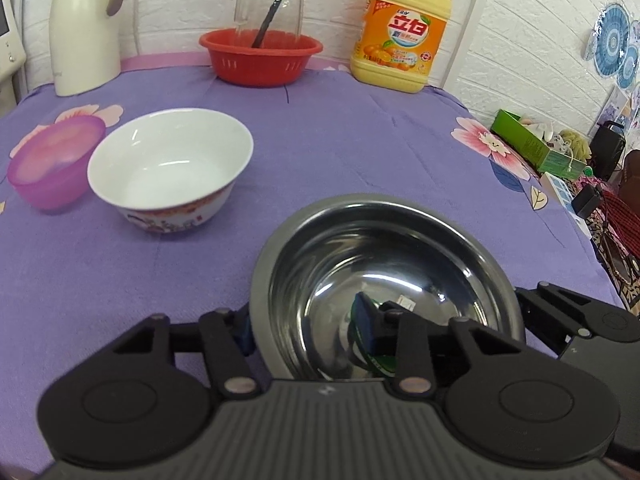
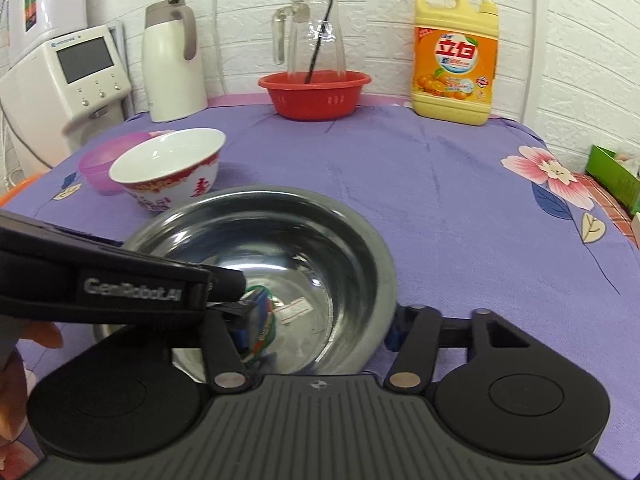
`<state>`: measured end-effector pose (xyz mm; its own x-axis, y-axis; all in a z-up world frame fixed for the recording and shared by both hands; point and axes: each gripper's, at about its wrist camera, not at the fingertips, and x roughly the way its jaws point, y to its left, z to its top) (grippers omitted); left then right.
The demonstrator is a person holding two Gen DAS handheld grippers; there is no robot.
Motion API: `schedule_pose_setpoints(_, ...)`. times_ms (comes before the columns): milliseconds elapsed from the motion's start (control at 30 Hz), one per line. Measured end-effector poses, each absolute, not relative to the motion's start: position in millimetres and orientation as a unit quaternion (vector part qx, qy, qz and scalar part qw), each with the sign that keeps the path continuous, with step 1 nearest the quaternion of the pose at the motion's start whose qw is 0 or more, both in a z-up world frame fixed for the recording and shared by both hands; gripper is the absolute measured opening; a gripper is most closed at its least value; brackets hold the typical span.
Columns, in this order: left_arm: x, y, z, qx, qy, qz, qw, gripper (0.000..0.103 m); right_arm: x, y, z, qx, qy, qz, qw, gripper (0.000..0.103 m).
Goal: Organize plates and bowls
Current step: 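Lift the steel bowl with the right gripper toward the plate stack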
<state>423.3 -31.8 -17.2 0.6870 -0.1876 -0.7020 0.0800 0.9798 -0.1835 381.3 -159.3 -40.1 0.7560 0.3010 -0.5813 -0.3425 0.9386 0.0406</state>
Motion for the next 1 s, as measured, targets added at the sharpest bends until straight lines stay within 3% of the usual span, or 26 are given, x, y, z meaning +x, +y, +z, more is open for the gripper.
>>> schedule_pose_setpoints(67, 423, -33, -17, -0.071, 0.388, -0.07, 0.916, 0.032, 381, -159, -39, -0.031, 0.304, 0.174, 0.936, 0.084)
schedule_pose_setpoints(433, 370, -31, 11, -0.053, 0.378, -0.096, 0.919, 0.031, 338, -156, -16, -0.036, 0.283, 0.176, 0.942, 0.084)
schedule_pose_setpoints(733, 283, -34, -3, -0.043, 0.4, -0.134, 0.906, 0.031, 244, -155, -24, -0.04, 0.293, 0.157, 0.942, 0.088)
schedule_pose_setpoints(1000, 265, -44, -14, -0.036, 0.401, -0.144, 0.904, 0.032, 221, -161, -32, -0.026, 0.306, 0.147, 0.94, 0.088)
